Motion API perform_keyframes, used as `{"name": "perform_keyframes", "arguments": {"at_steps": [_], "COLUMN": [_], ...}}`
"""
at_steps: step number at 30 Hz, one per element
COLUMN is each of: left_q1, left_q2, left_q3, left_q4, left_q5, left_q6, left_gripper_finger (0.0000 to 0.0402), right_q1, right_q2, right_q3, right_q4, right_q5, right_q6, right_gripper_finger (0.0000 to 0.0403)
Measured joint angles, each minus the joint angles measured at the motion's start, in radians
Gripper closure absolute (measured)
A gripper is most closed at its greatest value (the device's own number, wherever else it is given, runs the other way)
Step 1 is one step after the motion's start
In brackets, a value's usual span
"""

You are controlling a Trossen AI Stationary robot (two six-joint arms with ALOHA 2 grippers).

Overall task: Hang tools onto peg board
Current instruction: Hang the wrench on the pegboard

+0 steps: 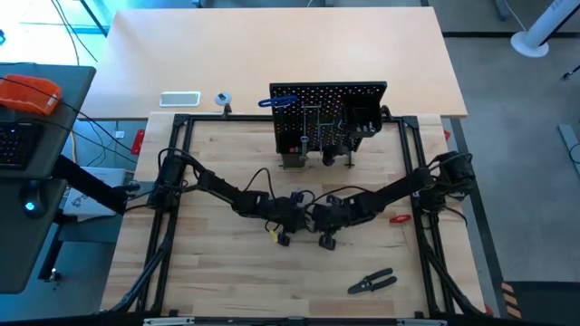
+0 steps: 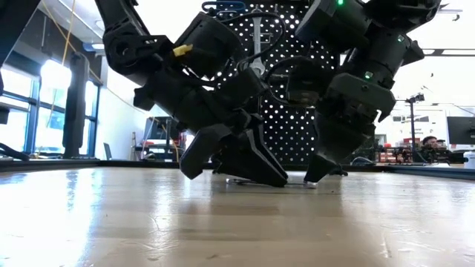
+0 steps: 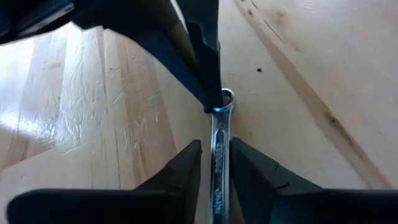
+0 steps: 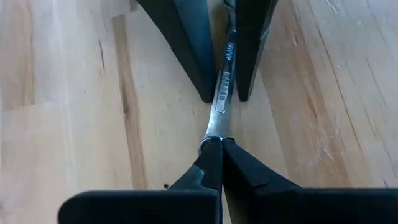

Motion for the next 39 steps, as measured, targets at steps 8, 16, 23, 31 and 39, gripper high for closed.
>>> {"name": "perform_keyframes", "arguments": {"at_steps": [8,16,23,31,39], "left_q1": [-0.005,0.003,0.009,0.007,0.011], "left_q2": [0.002,0.002,0.001,0.001,0.0], "left_q3": [0.0,0.001,0.001,0.0,0.0], "left_q4": [-0.019,-0.028,-0.041,-0.045,-0.048], "left_q5": [-0.014,-0.004,0.019,-0.056,-0.113], "left_q6": [0.02,0.018,0.026,0.035,0.053], "left_gripper_finger": [0.0311,0.0291,0.0301,0.0371,0.0395], "right_q1": [-0.013,-0.013,-0.016,-0.02,-0.019], "right_q2": [-0.003,-0.003,-0.046,-0.066,-0.066], "right_q3": [-0.001,-0.001,0.0,0.002,0.002], "right_q4": [0.024,0.044,0.05,0.044,0.011], "right_q5": [-0.019,-0.02,-0.02,-0.038,-0.018], "right_q6": [0.015,0.018,0.015,0.011,0.016], "right_gripper_finger": [0.0403,0.0403,0.0403,0.0403,0.0403]}}
